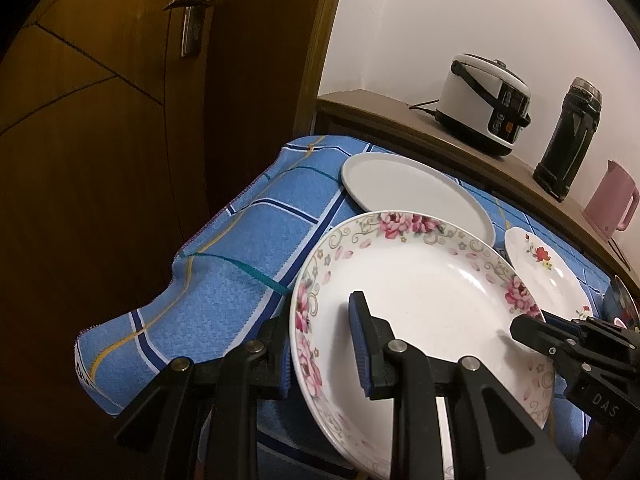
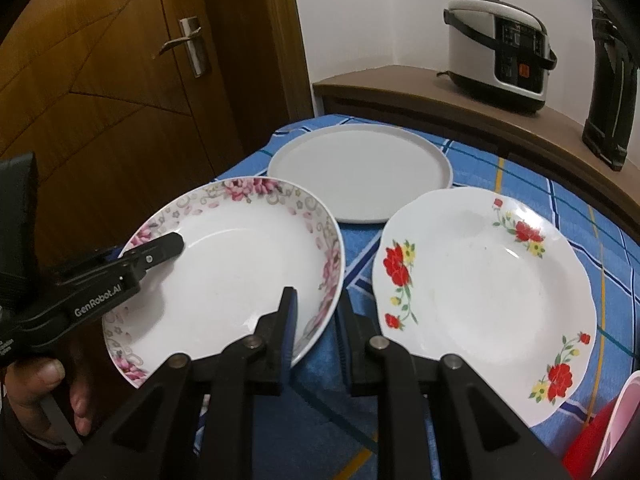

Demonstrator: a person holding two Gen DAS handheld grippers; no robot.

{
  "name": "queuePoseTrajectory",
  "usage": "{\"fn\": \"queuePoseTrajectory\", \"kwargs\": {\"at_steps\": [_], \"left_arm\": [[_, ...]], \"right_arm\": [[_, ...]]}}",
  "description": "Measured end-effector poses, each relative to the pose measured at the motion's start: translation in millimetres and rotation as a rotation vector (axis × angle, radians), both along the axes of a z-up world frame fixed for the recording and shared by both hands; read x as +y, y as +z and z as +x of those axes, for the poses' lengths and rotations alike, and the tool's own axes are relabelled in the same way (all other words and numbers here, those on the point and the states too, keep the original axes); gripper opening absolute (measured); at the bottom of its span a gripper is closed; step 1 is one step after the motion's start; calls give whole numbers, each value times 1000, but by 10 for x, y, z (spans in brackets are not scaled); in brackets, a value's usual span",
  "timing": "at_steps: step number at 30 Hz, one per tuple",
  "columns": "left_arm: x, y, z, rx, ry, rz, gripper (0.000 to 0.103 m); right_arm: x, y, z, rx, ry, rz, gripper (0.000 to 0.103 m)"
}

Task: Organize plates and bowls
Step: 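Lift the pink-floral bowl off the tablecloth with both grippers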

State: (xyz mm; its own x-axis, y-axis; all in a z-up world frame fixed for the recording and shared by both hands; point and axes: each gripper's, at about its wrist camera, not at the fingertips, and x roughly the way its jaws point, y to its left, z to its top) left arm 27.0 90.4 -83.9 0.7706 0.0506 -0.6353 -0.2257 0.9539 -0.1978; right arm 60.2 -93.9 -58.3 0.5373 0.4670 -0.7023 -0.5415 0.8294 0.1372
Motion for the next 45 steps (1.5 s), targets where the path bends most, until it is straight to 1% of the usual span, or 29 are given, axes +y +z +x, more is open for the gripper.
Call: {"fn": "queuePoseTrajectory", "kwargs": {"at_steps": [18, 45], "left_arm": [[-18, 202, 118, -47, 6, 20, 27], [-97, 614, 463, -156, -17, 104, 27]], "right_arm": [[13, 158, 35, -57, -10, 15, 19], [-41, 500, 370, -162, -76, 43, 19]]}}
